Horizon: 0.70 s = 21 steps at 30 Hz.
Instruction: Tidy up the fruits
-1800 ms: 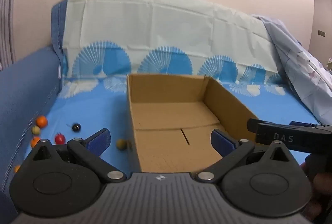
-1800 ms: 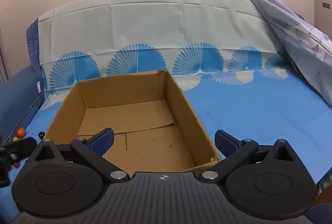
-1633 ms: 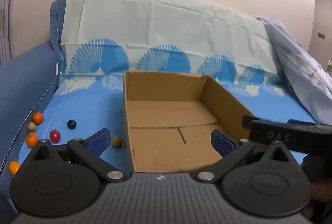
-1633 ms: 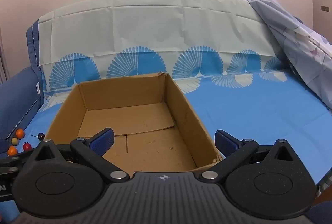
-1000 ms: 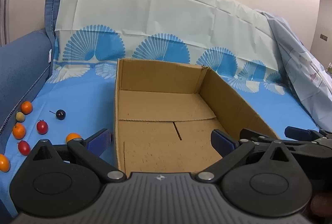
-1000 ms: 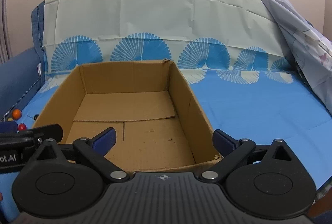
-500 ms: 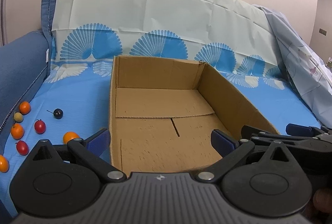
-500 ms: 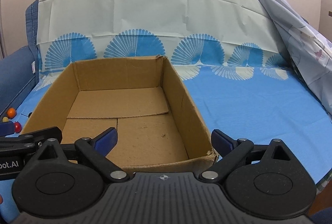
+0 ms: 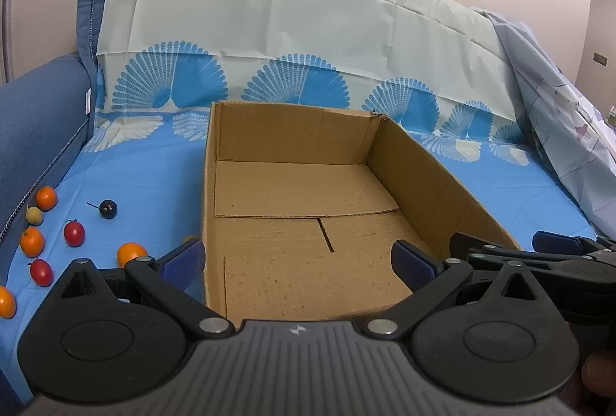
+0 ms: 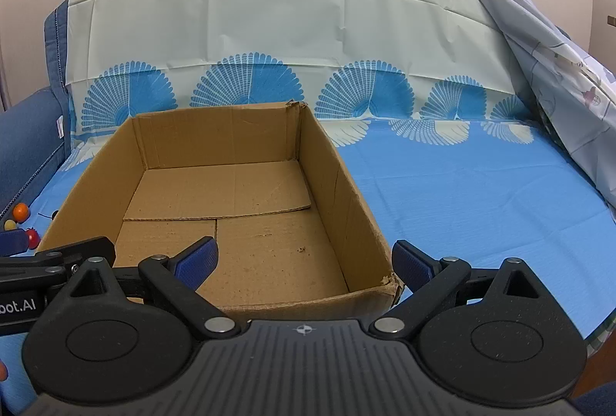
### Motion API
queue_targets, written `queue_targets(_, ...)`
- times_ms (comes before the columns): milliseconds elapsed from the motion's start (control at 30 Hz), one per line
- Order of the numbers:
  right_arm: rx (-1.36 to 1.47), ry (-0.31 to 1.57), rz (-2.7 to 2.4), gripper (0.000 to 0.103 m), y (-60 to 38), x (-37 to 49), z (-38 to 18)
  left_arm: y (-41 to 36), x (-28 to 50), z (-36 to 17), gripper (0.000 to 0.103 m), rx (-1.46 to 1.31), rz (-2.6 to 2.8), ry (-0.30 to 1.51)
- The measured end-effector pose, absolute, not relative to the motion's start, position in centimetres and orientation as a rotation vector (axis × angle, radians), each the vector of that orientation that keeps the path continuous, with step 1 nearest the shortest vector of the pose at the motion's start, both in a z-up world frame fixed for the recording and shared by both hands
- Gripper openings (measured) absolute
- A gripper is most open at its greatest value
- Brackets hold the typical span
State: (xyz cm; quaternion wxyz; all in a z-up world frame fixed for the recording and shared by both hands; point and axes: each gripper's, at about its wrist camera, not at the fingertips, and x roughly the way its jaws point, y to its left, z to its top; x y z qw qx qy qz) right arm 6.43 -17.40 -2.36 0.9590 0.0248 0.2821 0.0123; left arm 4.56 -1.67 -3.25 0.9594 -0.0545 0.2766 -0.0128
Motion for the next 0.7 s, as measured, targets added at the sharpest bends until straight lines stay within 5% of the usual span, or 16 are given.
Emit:
queue_targets(467, 0.045, 0.574, 0.009, 0.096, -17.31, 6.51, -2.54, -1.23, 4.62, -3.54, 0.103, -0.109, -0.024, 0.571)
queue_targets(700, 0.054, 0.558, 0.008, 0.085, -17.16, 6.39, -2.58, -0.90, 4.53, -3.47, 0.103, -0.112, -0.026, 0.565)
